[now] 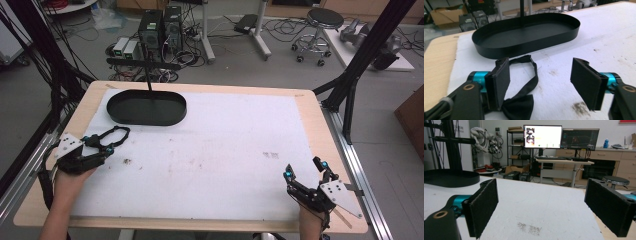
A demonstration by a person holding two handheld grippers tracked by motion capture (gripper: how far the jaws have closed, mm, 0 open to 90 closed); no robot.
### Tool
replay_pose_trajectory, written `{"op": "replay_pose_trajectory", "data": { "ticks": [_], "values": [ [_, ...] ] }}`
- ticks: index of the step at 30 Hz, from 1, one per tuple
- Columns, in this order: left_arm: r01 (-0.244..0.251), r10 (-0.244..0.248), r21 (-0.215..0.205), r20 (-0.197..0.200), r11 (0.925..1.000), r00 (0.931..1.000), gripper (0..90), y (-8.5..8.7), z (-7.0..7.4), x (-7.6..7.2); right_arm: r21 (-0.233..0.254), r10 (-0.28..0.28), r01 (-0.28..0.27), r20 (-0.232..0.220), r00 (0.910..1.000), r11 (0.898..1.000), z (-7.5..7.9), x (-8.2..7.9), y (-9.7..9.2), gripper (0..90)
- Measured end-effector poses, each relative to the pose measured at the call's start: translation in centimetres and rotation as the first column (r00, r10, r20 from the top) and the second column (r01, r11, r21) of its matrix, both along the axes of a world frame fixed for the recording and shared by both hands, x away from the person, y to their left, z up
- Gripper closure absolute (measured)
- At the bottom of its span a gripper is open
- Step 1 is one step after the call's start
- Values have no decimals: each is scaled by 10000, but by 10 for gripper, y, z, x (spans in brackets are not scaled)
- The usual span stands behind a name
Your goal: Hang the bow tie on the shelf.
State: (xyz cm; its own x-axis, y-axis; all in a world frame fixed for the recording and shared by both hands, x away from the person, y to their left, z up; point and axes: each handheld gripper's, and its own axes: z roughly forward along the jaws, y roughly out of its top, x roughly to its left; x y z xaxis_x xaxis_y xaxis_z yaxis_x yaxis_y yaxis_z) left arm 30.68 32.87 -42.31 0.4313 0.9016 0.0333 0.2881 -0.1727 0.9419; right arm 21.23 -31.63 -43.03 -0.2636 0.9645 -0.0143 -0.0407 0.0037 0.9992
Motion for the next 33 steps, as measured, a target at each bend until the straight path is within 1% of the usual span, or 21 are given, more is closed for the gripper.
{"op": "replay_pose_trajectory", "data": {
  "ticks": [1, 2, 4, 5, 6, 7, 8, 10, 11, 13, 14, 15, 17, 19, 20, 21, 23, 25, 29, 30, 33],
  "values": [
    [0, 0, 0, 0, 10000, 10000, 338, 0, 0, 0, 16, 2, -2, -21, 10000, 10000, 0, 0, 0, 108],
    [2, -2, -2, -185, 10000, 9998, 340, -2, -1, 7, 23, 14, -14, -3, 10000, 10000, 0, 0, 1, 108],
    [9, -9, 19, -274, 10000, 9996, 350, -3, -1, 11, -83, 45, -45, 18, 10000, 10000, 0, 1, 1, 108],
    [62, -54, 147, -561, 9999, 9984, 351, -5, -3, 18, -39, 50, -50, -43, 10000, 10000, -1, 1, 1, 108],
    [62, -54, 147, -561, 9999, 9984, 352, -5, -3, 18, -33, 53, -53, -38, 10000, 10000, -1, 1, 1, 108],
    [101, -86, 221, -681, 9997, 9976, 359, -6, -4, 21, -37, 68, -68, -56, 10000, 10000, 0, 1, 2, 108],
    [153, -117, 385, -928, 9991, 9956, 372, -8, -5, 27, -65, 74, -74, -54, 10000, 10000, -1, 2, 2, 108],
    [205, -143, 473, -1277, 9987, 9917, 382, -10, -7, 33, -58, 115, -116, -87, 9999, 9999, -1, 2, 3, 108],
    [205, -143, 473, -1277, 9987, 9917, 392, -10, -7, 33, -95, 114, -115, -80, 9999, 9999, -1, 2, 3, 108],
    [261, -170, 546, -1612, 9982, 9868, 400, -12, -9, 39, -118, 132, -133, -84, 9999, 9998, -1, 2, 3, 108],
    [299, -169, 640, -1959, 9975, 9805, 405, -14, -11, 45, -140, 163, -165, -106, 9998, 9998, -1, 2, 4, 108],
    [299, -169, 640, -1959, 9975, 9805, 416, -14, -11, 45, -140, 163, -165, -106, 9998, 9998, -1, 2, 4, 108],
    [328, -184, 606, -2249, 9976, 9742, 449, -15, -14, 51, -180, 184, -186, -108, 9998, 9997, -1, 3, 4, 108],
    [345, -201, 593, -2285, 9976, 9733, 482, -16, -15, 53, -143, 182, -184, -135, 9997, 9997, -1, 3, 4, 108],
    [378, -203, 623, -2601, 9973, 9654, 492, -17, -17, 56, -138, 186, -189, -152, 9997, 9997, -1, 3, 4, 108],
    [378, -203, 623, -2601, 9973, 9654, 505, -17, -17, 56, -137, 184, -186, -159, 9997, 9997, -1, 3, 3, 108],
    [417, -196, 719, -2845, 9965, 9585, 528, -18, -21, 59, -118, 197, -199, -176, 9997, 9997, -1, 2, 3, 109],
    [382, -167, 685, -2896, 9969, 9570, 548, -18, -22, 60, -107, 186, -188, -191, 9996, 9998, -1, 2, 3, 109],
    [293, -45, 739, -3161, 9968, 9487, 580, -18, -26, 63, -115, 206, -208, -188, 9996, 9997, -2, 3, 3, 108],
    [268, 6, 837, -3110, 9961, 9504, 628, -18, -26, 64, -144, 206, -208, -193, 9996, 9997, -2, 3, 3, 108],
    [355, -103, 759, -3101, 9965, 9507, 756, -18, -26, 63, -103, 224, -226, -235, 9995, 9997, -2, 3, 4, 109]
  ]
}}
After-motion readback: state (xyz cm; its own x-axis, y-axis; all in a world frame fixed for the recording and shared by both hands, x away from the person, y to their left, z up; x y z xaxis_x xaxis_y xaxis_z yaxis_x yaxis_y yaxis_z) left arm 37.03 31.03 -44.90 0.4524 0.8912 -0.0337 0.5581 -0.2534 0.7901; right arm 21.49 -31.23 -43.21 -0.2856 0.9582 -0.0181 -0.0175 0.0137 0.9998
